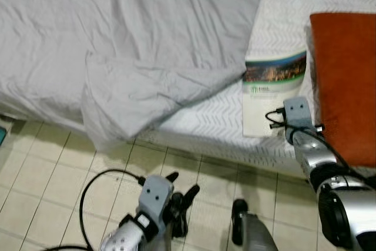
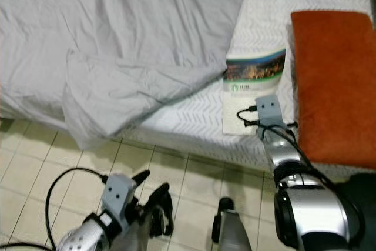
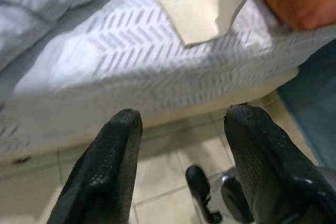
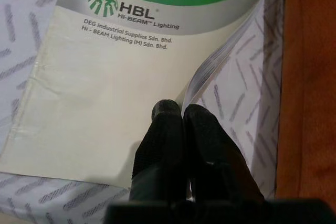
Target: Clean up the room
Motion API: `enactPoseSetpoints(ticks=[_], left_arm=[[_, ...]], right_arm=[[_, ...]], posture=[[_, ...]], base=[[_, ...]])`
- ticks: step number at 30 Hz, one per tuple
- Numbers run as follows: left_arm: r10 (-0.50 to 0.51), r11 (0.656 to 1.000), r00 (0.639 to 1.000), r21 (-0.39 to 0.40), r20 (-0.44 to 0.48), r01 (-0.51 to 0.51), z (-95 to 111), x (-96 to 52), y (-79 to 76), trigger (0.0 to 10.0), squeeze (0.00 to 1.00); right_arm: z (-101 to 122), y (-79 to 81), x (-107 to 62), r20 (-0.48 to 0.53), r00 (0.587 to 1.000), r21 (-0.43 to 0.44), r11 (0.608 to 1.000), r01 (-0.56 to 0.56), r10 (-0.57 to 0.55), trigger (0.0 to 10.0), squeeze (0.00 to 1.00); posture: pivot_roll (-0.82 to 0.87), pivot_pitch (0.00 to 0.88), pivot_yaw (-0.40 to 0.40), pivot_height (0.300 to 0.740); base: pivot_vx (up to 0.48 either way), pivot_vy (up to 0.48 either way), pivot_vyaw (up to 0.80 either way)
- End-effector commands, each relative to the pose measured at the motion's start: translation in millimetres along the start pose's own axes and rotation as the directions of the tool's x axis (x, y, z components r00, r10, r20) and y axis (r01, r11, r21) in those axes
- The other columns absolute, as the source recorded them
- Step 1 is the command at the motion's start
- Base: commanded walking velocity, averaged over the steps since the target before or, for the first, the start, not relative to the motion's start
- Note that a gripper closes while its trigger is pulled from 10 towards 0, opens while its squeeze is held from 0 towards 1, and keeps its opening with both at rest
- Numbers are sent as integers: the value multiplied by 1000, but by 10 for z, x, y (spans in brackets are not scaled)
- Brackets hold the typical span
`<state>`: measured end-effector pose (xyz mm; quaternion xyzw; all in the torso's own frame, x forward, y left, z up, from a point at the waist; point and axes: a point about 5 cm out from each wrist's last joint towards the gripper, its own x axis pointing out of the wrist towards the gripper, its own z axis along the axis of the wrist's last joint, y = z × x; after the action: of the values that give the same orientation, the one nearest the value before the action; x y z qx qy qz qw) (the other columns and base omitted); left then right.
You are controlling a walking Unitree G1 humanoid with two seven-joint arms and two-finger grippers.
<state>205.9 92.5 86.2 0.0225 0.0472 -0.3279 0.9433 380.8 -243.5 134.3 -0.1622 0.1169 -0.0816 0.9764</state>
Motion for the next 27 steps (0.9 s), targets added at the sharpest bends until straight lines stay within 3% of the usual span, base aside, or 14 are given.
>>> enactPoseSetpoints(ticks=[1,2,4,10,16,17,18,27], left_arm=[[-25,999,999,-42,-40,24,-176,8,8,10000,0],[-25,999,999,-42,-40,24,-176,8,8,10000,0],[-45,996,998,-75,-49,41,-264,186,122,10000,0],[-98,988,994,-119,-39,93,-343,359,163,10000,0],[-128,986,992,-109,4,128,-302,451,187,10000,0],[-131,985,991,-107,13,131,-294,464,197,10000,0],[-135,985,991,-105,22,136,-285,472,205,10000,0],[-153,982,986,-101,74,160,-235,457,224,10000,0]], right_arm=[[-121,102,-21,-57,997,43,998,-45,48,10000,0],[-121,102,-21,-57,997,43,998,-45,48,10000,0],[-116,140,-21,-56,995,84,994,-74,79,10000,0],[-134,152,-24,-66,994,139,987,-79,89,10000,0],[-138,129,-24,-64,995,157,986,-60,71,10000,0],[-138,119,-24,-62,996,149,988,-52,62,10000,878],[-137,94,-24,-59,997,128,991,-36,44,10000,1000],[-45,-66,-17,11,997,-26,996,81,-80,10000,1000]], posture=[[206,556,99,740],[206,556,99,740],[189,564,95,740],[173,577,89,740],[174,582,89,740],[175,578,90,740],[175,576,90,740],[172,568,92,740]], base=[[0,0,0],[0,0,0],[0,0,0],[0,0,0],[0,0,0],[0,0,0],[0,0,0],[0,0,0]])
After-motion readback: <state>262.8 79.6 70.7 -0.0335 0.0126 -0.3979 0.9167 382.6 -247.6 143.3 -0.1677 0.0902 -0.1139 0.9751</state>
